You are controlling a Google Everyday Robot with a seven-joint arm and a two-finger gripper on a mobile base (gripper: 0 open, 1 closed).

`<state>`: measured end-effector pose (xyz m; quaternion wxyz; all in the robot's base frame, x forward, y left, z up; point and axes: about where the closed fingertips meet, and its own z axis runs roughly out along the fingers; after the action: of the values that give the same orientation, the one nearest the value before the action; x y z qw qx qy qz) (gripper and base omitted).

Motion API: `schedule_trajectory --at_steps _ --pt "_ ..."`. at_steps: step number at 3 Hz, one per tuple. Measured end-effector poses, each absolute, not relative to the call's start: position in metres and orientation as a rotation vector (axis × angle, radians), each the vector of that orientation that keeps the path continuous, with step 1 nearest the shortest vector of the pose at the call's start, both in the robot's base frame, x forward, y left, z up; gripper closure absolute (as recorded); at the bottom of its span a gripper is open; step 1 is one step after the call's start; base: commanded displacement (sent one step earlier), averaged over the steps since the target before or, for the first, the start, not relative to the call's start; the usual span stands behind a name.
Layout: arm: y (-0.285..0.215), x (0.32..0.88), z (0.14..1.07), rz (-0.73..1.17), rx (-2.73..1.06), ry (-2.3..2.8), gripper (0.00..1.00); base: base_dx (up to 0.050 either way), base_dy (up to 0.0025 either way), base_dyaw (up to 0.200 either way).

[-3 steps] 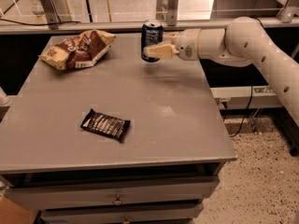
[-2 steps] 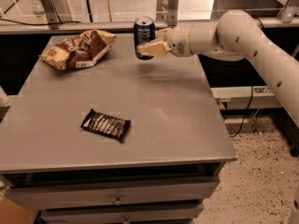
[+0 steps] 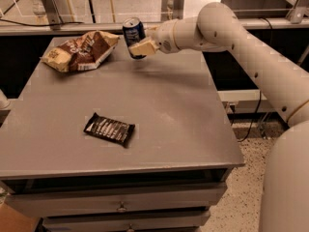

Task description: Move pepsi can near brown chip bag

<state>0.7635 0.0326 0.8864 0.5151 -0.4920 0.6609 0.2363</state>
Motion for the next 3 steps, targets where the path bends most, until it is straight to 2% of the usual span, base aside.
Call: schedule_trajectory --at_steps 1,3 --pt "0.058 0.787 0.881 0.573 -1.179 1.587 1.00 0.000 0.00000 0.000" --pt "0.117 0.793 0.876 0.650 -1.191 1.560 1.00 0.000 0.00000 0.000"
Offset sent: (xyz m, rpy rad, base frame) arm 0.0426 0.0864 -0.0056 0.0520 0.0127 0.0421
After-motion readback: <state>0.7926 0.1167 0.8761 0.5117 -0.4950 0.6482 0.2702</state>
